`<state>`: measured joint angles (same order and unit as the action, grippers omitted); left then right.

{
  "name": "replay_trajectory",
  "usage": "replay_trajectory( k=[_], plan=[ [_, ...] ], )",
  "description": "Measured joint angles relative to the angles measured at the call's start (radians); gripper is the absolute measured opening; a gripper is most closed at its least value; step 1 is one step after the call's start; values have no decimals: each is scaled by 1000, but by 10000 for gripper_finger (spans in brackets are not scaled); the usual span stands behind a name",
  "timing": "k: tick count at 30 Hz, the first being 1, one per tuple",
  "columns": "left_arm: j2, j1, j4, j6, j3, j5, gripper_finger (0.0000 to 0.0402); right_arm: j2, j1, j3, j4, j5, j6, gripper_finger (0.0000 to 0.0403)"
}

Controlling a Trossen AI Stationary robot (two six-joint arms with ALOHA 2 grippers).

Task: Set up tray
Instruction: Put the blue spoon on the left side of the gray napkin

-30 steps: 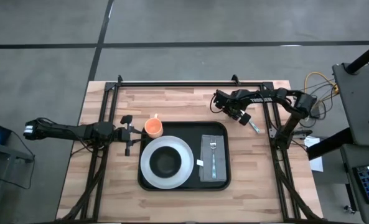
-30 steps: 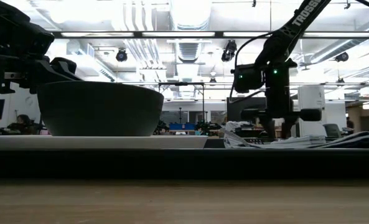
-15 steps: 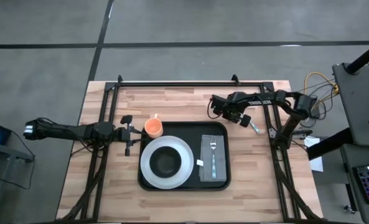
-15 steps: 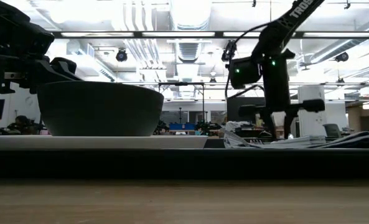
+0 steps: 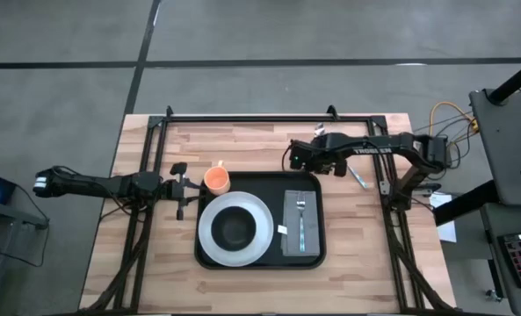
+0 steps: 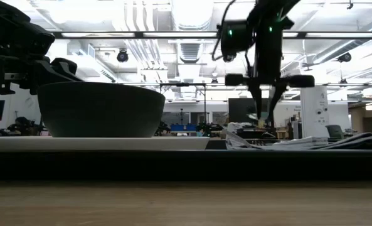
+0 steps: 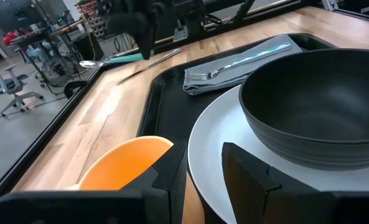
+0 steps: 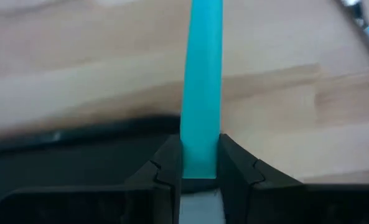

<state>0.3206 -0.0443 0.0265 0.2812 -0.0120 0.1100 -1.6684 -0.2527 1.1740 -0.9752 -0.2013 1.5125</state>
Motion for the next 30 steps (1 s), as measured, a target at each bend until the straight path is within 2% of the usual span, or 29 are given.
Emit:
replay_trajectory(
  k=[7, 21, 30],
  plan=[
    [0, 0, 0, 0, 0, 0, 84, 6, 123, 46, -16, 1, 8, 58],
    [0, 0, 0, 0, 0, 0, 84, 3, 439, 47, -10, -8, 241, 58],
    [0, 0, 0, 0, 0, 0, 84, -86, 592, 47, 34, -6, 325, 58]
  ],
)
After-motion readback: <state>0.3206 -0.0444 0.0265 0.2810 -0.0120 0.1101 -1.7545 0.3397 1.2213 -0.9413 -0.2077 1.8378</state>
